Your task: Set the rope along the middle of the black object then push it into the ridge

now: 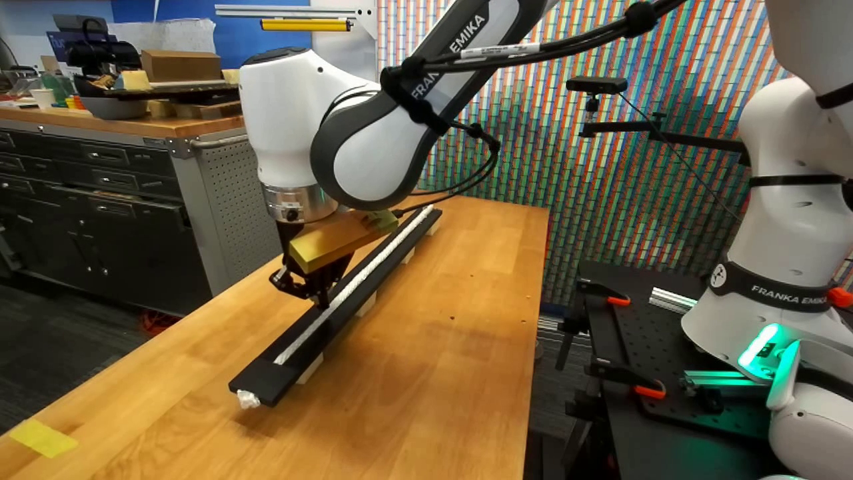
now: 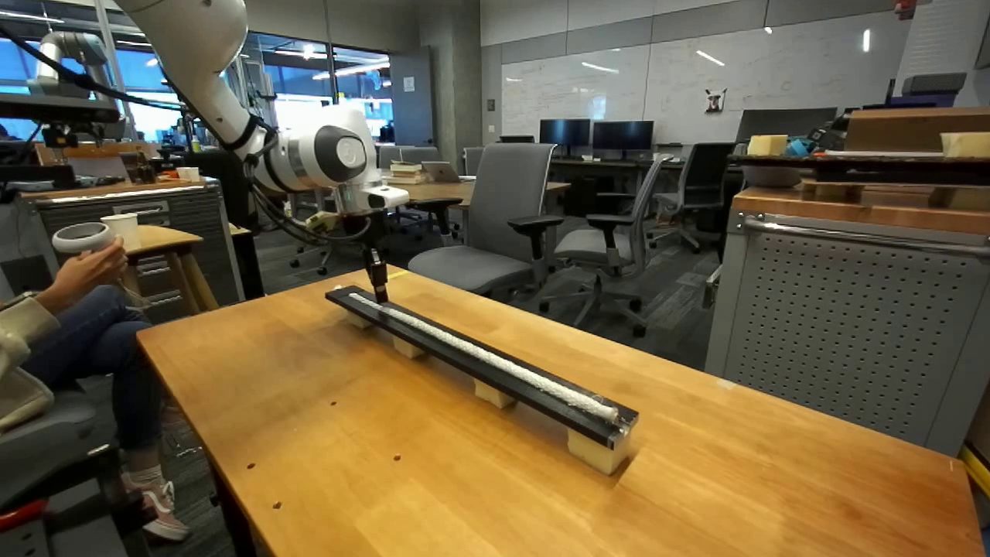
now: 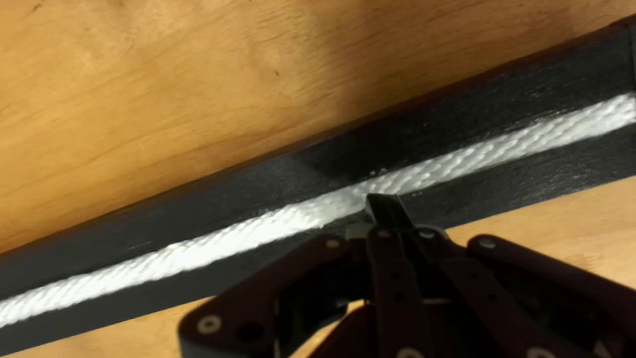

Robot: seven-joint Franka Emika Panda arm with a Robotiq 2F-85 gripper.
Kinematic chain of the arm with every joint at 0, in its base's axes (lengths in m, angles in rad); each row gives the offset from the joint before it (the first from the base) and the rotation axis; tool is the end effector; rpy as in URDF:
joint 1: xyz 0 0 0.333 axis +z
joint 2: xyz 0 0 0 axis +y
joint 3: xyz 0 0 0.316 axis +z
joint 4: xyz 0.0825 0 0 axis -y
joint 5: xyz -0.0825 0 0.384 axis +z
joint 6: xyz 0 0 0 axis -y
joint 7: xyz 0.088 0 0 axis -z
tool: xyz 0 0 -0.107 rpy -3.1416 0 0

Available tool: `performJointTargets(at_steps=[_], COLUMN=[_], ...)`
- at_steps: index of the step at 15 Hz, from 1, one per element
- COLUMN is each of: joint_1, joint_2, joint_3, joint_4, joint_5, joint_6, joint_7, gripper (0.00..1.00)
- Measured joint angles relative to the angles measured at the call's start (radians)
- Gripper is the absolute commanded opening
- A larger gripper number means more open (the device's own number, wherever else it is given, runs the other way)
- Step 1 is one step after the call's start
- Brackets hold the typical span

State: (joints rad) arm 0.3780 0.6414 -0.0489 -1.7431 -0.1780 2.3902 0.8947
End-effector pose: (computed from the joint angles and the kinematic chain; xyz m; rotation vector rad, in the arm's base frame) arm 0.6314 0.2170 0.2085 2.9497 -0.6377 0.1374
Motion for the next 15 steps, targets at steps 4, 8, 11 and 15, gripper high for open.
performJointTargets(at_steps=[4,8,11,15], joint_1=[-0.003,-0.011,-0.023,-0.048], joint_2=[-0.064,-0.080,-0.064,-0.005], joint_3=[-0.016,-0.018,-0.017,-0.016], joint_4=[-0.063,-0.080,-0.080,-0.058], joint_5=[0.000,0.000,0.000,0.009], joint_6=[0.038,0.042,0.042,0.041], joint_7=[0.027,0.034,0.033,0.032], gripper=[0.02,0.02,0.02,0.01])
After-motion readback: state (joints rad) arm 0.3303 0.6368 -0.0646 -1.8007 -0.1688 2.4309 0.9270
